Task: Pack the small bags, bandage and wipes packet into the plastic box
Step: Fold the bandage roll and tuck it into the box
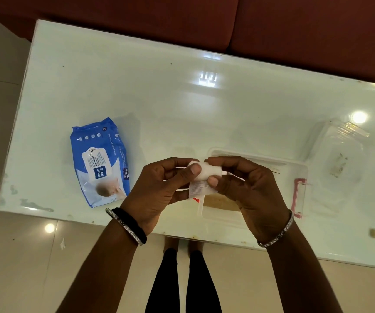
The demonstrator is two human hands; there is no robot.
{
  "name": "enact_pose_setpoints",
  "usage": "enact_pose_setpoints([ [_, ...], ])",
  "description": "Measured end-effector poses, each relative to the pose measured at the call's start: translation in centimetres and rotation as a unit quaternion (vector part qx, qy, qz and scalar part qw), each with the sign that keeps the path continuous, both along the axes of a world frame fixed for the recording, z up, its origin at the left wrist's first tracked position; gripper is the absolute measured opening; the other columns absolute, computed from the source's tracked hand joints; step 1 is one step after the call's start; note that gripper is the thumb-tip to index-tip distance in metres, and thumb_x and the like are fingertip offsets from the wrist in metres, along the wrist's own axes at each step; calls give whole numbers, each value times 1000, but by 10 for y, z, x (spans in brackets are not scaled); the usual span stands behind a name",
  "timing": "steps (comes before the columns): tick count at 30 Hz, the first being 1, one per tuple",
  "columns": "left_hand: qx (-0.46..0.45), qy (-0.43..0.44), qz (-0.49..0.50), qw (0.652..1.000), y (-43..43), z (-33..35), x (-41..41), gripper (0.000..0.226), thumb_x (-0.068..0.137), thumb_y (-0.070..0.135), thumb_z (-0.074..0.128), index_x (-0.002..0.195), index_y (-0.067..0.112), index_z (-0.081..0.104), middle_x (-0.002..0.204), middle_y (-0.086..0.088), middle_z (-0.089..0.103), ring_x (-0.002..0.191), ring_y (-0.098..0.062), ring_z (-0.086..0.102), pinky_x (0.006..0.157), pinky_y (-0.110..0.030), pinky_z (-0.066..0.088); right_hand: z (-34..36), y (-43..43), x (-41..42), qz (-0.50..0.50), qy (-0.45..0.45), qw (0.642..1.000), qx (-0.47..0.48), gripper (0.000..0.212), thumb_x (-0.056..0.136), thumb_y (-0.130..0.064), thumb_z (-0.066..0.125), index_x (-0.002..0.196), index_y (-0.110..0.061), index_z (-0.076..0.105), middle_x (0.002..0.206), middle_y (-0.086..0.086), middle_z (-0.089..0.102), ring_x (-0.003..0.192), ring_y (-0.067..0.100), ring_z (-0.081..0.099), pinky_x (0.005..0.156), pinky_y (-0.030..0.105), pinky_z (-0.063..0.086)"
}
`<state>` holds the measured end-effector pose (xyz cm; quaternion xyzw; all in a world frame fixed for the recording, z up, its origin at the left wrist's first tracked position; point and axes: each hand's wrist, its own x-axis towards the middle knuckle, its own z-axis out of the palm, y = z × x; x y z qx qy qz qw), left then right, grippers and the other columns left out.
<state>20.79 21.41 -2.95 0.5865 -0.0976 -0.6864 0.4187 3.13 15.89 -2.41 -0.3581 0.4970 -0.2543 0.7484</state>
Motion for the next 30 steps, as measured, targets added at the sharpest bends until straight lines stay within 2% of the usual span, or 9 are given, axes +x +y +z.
enact_pose_setpoints([
  [3, -1, -6, 7, 1000, 1, -2, -1, 45, 67, 27, 72, 109, 13, 69, 105, -12, 75, 96, -25, 73, 71, -30, 60, -2, 2, -2, 9, -9, 1000, 6, 42, 67, -9, 79, 108, -8, 72, 110, 14, 74, 95, 35, 73, 76, 33, 59],
  [7, -21, -29, -8, 999, 2, -3, -1, 41, 67, 24, 74, 107, 17, 70, 104, -8, 75, 98, -24, 72, 72, -32, 61, -1, 1, 1, -13, -13, 998, 63, 50, 67, -29, 80, 113, -14, 71, 102, 13, 77, 95, 29, 74, 74, 37, 60],
  [10, -35, -23, -19, 999, 3, -3, -2, 38, 68, 20, 76, 105, 17, 71, 102, -4, 75, 95, -23, 73, 71, -32, 60, -3, 1, 1, -20, 12, 998, 50, 29, 74, -23, 75, 100, -10, 76, 93, 13, 78, 87, 28, 76, 70, 36, 61],
  [12, -26, -12, -21, 999, 1, -2, -3, 41, 66, 23, 76, 106, 18, 71, 102, -4, 75, 94, -22, 73, 71, -30, 60, -5, 1, 0, -23, 19, 999, 40, 23, 75, -16, 74, 96, -7, 76, 90, 14, 78, 84, 27, 76, 69, 35, 61],
  [17, 23, 32, -33, 999, -3, -1, -4, 49, 62, 43, 72, 105, 21, 72, 101, -4, 77, 91, -21, 75, 67, -25, 59, -6, 1, -3, -3, 34, 999, 2, 33, 68, -9, 79, 101, -4, 74, 100, 11, 77, 83, 25, 75, 71, 26, 58],
  [20, 23, 14, -26, 999, -2, -2, -4, 40, 68, 33, 70, 105, 19, 72, 99, -6, 77, 91, -21, 75, 68, -25, 59, -7, 3, -4, 2, 17, 1000, 10, 38, 66, -9, 80, 103, -6, 74, 106, 13, 76, 94, 30, 73, 76, 33, 59],
  [25, 5, -16, -29, 999, 1, -4, -3, 41, 69, 25, 73, 109, 19, 71, 100, -8, 76, 94, -21, 73, 71, -30, 60, -6, 5, 3, -32, 6, 997, 72, 54, 65, -33, 79, 113, -11, 71, 102, 14, 76, 94, 29, 74, 79, 41, 61],
  [28, 3, -23, -26, 999, 3, -4, -3, 43, 70, 20, 74, 112, 20, 68, 103, -7, 75, 96, -21, 73, 70, -32, 61, -8, 7, 5, -18, 32, 996, 86, 43, 71, -30, 73, 107, -6, 72, 94, 12, 78, 86, 27, 76, 70, 35, 62],
  [30, 10, -23, -20, 999, 3, -4, -4, 46, 67, 23, 74, 113, 20, 68, 103, -7, 75, 95, -22, 73, 69, -32, 61, -11, 8, 5, -12, 45, 996, 72, 35, 73, -24, 73, 102, -6, 73, 92, 17, 77, 86, 33, 74, 71, 43, 63],
])
